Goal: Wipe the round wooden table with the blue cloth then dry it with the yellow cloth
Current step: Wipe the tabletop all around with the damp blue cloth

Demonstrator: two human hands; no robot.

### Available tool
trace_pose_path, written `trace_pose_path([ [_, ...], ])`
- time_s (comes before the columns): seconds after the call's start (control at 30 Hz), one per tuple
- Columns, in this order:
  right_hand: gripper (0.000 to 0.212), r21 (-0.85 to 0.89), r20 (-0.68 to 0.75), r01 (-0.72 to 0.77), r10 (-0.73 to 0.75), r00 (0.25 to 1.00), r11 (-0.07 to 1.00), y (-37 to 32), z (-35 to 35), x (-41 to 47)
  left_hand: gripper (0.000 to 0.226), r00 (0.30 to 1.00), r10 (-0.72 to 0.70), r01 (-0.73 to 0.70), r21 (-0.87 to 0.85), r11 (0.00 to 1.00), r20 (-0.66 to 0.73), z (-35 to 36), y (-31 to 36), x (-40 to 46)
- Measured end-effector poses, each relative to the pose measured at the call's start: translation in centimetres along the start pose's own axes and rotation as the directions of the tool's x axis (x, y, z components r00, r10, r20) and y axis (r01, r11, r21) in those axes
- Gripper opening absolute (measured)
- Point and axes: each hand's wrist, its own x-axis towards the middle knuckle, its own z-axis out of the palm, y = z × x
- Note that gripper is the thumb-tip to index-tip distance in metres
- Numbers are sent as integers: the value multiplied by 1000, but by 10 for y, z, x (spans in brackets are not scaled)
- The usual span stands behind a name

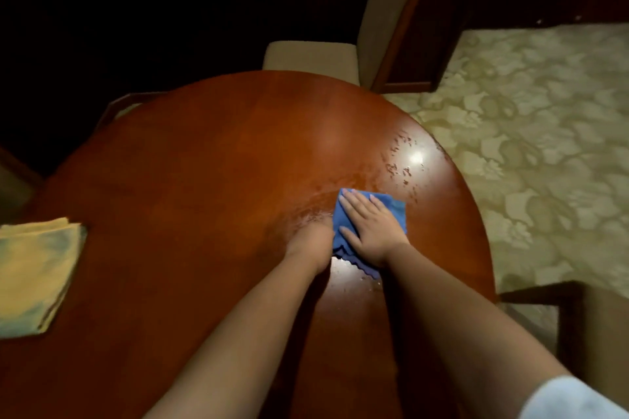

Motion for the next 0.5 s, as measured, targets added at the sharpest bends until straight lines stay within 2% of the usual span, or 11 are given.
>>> trace_pose_path([
  [0.13, 85, 29, -35, -180, 181, 983, 983, 18, 3, -41, 31, 994, 102, -101, -36, 994, 35, 18, 27, 7],
  [0.27, 86, 24, -33, -351, 351, 936, 936, 9, 10, -82, 26, 979, 193, -190, -44, 981, 70, 28, 39, -7],
  [0.5, 88, 156, -110, -527, 545, 831, 836, -101, 34, -119, 28, 937, 299, -315, 71, 946, 179, 38, -25, -63],
])
